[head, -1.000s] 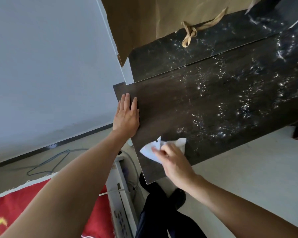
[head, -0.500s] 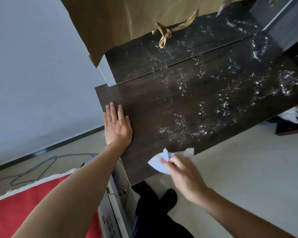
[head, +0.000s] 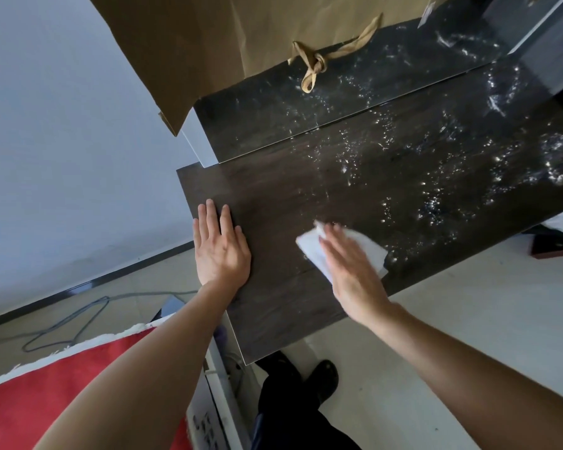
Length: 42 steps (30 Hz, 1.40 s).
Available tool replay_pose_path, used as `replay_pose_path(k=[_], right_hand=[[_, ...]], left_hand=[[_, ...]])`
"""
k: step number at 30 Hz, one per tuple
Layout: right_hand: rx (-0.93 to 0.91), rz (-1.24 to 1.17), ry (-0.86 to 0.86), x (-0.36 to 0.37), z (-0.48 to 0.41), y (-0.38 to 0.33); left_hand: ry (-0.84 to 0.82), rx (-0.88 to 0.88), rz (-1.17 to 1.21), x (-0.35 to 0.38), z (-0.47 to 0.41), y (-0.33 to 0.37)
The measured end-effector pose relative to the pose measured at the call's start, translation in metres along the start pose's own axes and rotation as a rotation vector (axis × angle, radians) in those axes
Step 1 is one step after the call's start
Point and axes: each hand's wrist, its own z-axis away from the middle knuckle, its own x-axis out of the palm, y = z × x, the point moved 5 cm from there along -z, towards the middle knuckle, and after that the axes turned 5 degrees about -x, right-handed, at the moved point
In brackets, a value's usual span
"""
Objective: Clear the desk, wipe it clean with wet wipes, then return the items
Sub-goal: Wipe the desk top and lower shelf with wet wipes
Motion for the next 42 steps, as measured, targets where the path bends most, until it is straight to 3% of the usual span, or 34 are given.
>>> replay_pose_path(k=[1,3,6,9,13,15,17,20,23,30,34,36,38,40,42], right_hand=[[0.08,0.031,0.015,-0.002,-0.018,0.002],[0.075,0.06,0.004,0.005,-0.029,-0.019],[-0.172,0.074,-0.087,0.019,0.018,-0.056],[-0.284,0.143,-0.148,0.011,0.044,-0.038],[0.044,0.252,-0.04,-0.02,-0.027,0.01],[0.119,0.252,-0.01,-0.024,-0.048,0.006],[-0.035,0.172,0.005,-0.008,-0.031,-0.018],[-0.309,0.024,-0.121,0.017,0.039,-0.06],[-0.438,-0.02,-0.191,0.014,0.049,-0.053],[0.07,0.01,-0.091,0.0,-0.106,0.011],[-0.182,0.03,-0.117,0.019,-0.04,-0.038],[-0.281,0.067,-0.136,0.017,-0.034,-0.029],[-0.189,0.117,-0.059,0.004,-0.08,0.005],[0.04,0.151,-0.012,-0.012,-0.137,0.04],[0.128,0.149,0.009,-0.013,-0.17,0.034]], left_hand=[[0.001,-0.001,0.004,0.0,0.0,0.0],[0.004,0.002,0.013,-0.001,0.0,0.0],[0.009,0.018,0.022,-0.001,0.001,-0.001],[0.006,0.016,0.025,-0.002,0.001,0.0],[0.009,0.017,0.032,-0.003,0.001,0.0],[0.014,0.016,0.038,-0.003,0.001,-0.001],[0.014,0.022,0.046,-0.003,0.001,-0.001],[0.022,0.027,0.039,-0.004,0.001,0.0],[0.015,0.019,0.034,-0.003,0.001,-0.001],[0.016,0.02,0.021,-0.001,0.0,-0.001],[0.01,0.026,0.021,-0.001,0.0,-0.002],[-0.005,0.019,0.008,0.0,0.0,-0.002],[-0.013,0.011,-0.001,0.001,-0.001,-0.002],[-0.015,0.009,-0.005,0.001,-0.001,-0.003],[-0.009,0.01,-0.004,0.001,-0.001,-0.002]])
